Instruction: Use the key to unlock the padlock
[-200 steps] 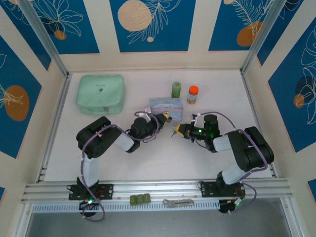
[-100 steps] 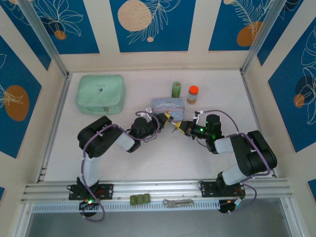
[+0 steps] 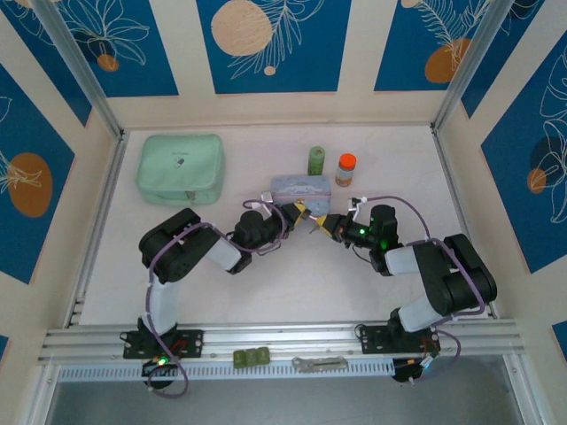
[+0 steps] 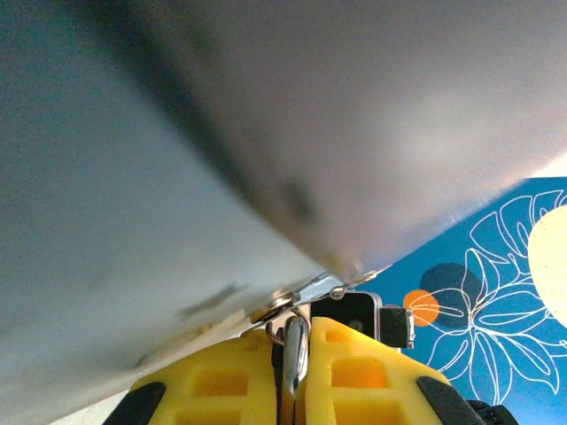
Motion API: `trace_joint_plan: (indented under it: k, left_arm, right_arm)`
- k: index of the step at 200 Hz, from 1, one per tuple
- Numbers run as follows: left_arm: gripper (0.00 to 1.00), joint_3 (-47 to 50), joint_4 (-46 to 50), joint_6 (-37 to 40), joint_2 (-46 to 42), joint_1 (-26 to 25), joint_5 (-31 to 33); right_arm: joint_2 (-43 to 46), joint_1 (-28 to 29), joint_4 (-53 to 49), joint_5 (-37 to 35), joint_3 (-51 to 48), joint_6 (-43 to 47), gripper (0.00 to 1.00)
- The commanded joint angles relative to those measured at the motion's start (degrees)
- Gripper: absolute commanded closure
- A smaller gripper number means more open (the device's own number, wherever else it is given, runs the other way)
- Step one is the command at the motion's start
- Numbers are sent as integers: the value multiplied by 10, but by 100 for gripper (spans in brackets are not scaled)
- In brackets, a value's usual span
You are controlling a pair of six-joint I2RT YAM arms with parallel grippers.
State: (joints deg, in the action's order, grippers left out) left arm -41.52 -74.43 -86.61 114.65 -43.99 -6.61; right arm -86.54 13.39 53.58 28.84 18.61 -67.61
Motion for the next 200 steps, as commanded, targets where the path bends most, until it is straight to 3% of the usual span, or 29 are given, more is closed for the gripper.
trace_joint_plan:
  k: [1,108,200]
  left_arm:
    - [100,-1,-62,1,-20,2,-15]
    - [100,-4,-62,1,-19,-4,-13]
    - [100,-9,-63,1,-10,-6,-12]
  right_arm:
    - [-4,-2,21,-9,-3,-5,100]
    - [-50,12,96,-5,2,-35,100]
    - [13,38,30,-10,-2,-16,100]
